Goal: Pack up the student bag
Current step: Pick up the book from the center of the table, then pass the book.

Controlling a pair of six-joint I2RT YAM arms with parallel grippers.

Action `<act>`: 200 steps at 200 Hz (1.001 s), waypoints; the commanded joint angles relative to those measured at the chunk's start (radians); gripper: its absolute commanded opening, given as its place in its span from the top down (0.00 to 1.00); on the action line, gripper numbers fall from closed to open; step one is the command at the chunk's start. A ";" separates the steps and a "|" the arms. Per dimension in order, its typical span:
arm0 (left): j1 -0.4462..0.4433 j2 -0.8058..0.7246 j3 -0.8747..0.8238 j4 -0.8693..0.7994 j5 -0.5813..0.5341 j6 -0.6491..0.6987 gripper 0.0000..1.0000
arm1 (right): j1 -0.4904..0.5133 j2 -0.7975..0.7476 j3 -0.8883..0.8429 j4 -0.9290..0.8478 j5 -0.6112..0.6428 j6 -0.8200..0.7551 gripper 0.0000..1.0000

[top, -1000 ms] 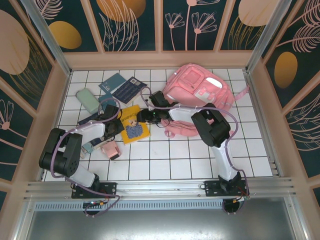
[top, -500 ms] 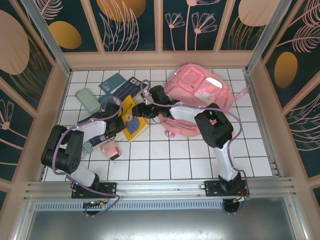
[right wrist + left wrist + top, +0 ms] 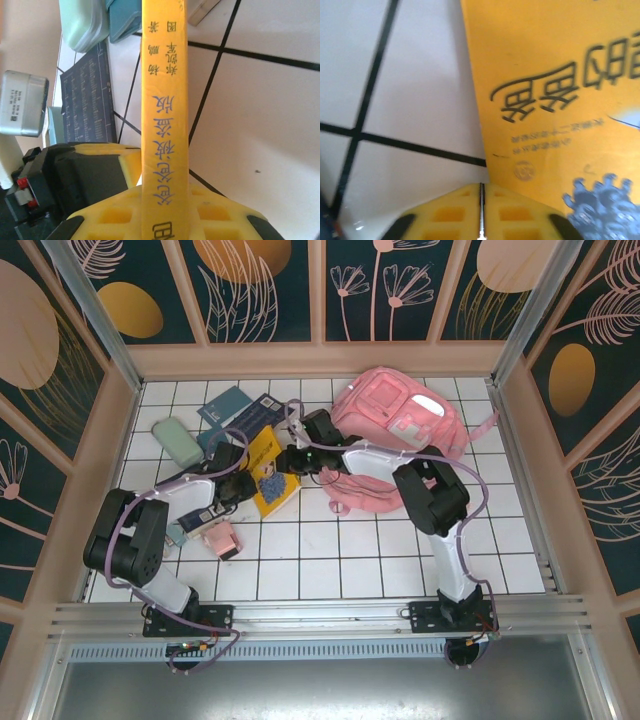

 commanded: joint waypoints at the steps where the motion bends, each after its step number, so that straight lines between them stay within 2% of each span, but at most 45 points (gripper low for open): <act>1: -0.004 -0.061 0.079 0.008 0.054 -0.005 0.74 | -0.046 -0.113 -0.020 0.030 0.019 0.017 1.00; 11: -0.002 -0.073 0.106 0.010 0.072 -0.017 0.66 | -0.068 -0.136 -0.032 0.039 0.014 0.028 1.00; 32: 0.022 -0.085 0.147 0.060 0.155 -0.059 0.57 | -0.112 -0.181 -0.051 0.064 -0.008 0.056 1.00; 46: 0.049 -0.078 0.149 0.137 0.257 -0.109 0.53 | -0.139 -0.210 -0.063 0.093 -0.030 0.082 1.00; 61: 0.077 -0.066 0.130 0.256 0.377 -0.179 0.43 | -0.155 -0.235 -0.080 0.141 -0.071 0.126 1.00; 73: 0.092 -0.054 0.121 0.338 0.451 -0.233 0.35 | -0.155 -0.256 -0.103 0.208 -0.113 0.182 1.00; 85: 0.100 -0.042 0.116 0.404 0.514 -0.280 0.31 | -0.194 -0.276 -0.132 0.292 -0.149 0.248 1.00; 128: 0.118 -0.019 0.110 0.594 0.644 -0.415 0.29 | -0.211 -0.294 -0.206 0.552 -0.213 0.475 1.00; 158: 0.120 -0.021 0.105 0.626 0.677 -0.451 0.27 | -0.204 -0.301 -0.277 0.762 -0.232 0.637 1.00; 200: 0.126 -0.062 0.099 0.535 0.652 -0.391 0.27 | -0.181 -0.355 -0.301 0.749 -0.177 0.638 1.00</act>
